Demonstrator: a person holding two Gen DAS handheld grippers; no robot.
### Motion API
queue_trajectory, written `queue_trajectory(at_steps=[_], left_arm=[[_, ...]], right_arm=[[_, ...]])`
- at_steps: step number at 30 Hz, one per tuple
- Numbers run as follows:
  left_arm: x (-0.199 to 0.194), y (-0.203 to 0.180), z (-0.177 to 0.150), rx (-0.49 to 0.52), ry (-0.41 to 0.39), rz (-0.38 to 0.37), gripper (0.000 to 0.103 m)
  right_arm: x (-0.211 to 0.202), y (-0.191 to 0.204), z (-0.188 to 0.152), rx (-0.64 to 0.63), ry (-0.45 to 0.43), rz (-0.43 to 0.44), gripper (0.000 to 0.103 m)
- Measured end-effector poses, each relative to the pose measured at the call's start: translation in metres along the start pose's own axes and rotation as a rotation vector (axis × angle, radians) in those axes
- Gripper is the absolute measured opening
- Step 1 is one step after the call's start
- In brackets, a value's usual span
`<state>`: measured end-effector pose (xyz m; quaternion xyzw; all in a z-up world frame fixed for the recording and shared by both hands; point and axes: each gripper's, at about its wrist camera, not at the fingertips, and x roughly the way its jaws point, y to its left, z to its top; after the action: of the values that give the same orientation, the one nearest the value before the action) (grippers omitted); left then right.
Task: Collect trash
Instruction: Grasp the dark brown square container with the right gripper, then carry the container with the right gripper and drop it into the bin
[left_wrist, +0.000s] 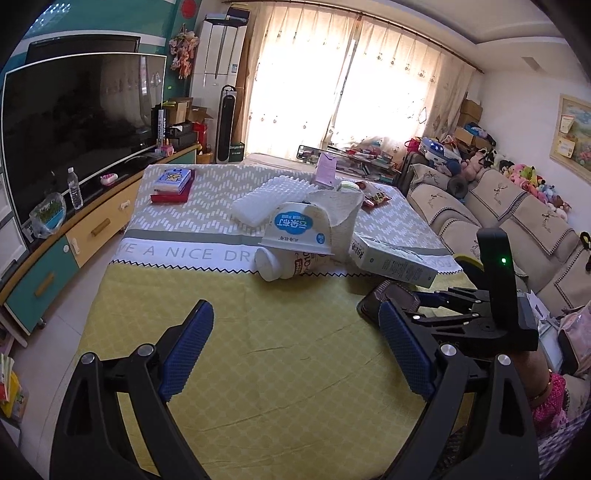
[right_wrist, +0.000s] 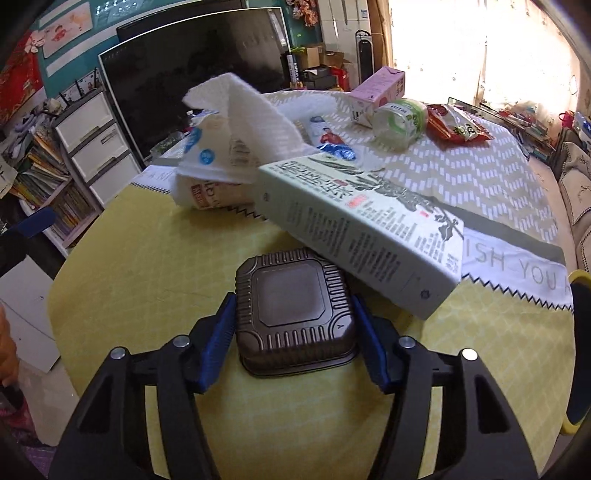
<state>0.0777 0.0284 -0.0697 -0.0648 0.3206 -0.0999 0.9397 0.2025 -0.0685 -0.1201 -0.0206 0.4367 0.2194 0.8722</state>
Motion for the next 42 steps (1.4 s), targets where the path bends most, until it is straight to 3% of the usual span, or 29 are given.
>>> queue_trajectory(at_steps=[5, 10, 15, 20, 24, 30, 33, 35, 42], left_arm=[[-0.002, -0.010, 0.000, 0.018, -0.004, -0.004, 0.090], [-0.002, -0.022, -0.001, 0.042, -0.004, -0.014, 0.091], [0.003, -0.033, -0.003, 0.067, 0.002, -0.022, 0.091], [0.011, -0.040, -0.003, 0.074, 0.011, -0.033, 0.091], [0.021, -0.044, -0.004, 0.073, 0.027, -0.030, 0.091], [0.033, -0.056, 0.000, 0.093, 0.046, -0.034, 0.091], [0.039, -0.064, 0.002, 0.106, 0.053, -0.042, 0.091], [0.042, -0.067, 0.003, 0.115, 0.057, -0.042, 0.091], [0.057, -0.067, 0.011, 0.144, 0.064, -0.020, 0.091]], right_arm=[[-0.028, 0.006, -0.014, -0.001, -0.038, 0.078, 0.058], [-0.074, -0.011, -0.022, 0.030, -0.123, 0.050, 0.058], [-0.126, -0.075, -0.032, 0.160, -0.230, -0.119, 0.059], [-0.151, -0.162, -0.049, 0.351, -0.247, -0.357, 0.059], [-0.152, -0.209, -0.063, 0.462, -0.217, -0.461, 0.059], [-0.136, -0.252, -0.065, 0.529, -0.169, -0.517, 0.060], [-0.131, -0.267, -0.066, 0.566, -0.171, -0.544, 0.074], [-0.133, -0.277, -0.071, 0.575, -0.180, -0.559, 0.074], [-0.131, -0.262, -0.075, 0.557, -0.194, -0.530, 0.075]])
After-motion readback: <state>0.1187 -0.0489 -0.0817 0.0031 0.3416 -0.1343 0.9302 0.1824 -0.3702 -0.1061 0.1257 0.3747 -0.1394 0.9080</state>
